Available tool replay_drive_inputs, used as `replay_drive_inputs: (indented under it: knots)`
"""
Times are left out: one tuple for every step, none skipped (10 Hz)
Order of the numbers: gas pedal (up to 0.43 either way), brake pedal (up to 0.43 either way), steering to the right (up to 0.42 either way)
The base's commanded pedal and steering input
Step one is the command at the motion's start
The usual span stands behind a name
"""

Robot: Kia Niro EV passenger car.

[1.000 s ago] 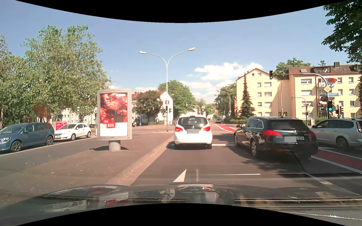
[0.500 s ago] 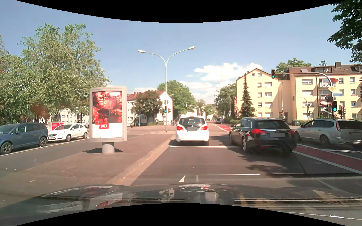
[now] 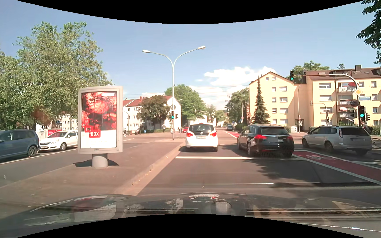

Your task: Follow the waypoints while adhering to traffic rules and regulations

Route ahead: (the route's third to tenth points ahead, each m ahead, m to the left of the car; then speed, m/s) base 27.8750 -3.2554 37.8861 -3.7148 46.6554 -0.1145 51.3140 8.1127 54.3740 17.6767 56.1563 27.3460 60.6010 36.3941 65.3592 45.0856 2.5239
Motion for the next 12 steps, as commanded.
replay_drive_inputs:
  knots:
    - [0.339, 0.000, 0.007]
    - [0.331, 0.000, 0.007]
    - [0.331, 0.000, 0.007]
    - [0.331, 0.000, 0.006]
    - [0.319, 0.000, 0.006]
    - [0.299, 0.000, 0.005]
    - [0.287, 0.000, 0.005]
    - [0.280, 0.000, 0.005]
    - [0.280, 0.000, 0.004]
    - [0.268, 0.000, 0.004]
    - [0.228, 0.000, 0.004]
    - [0.189, 0.000, 0.003]
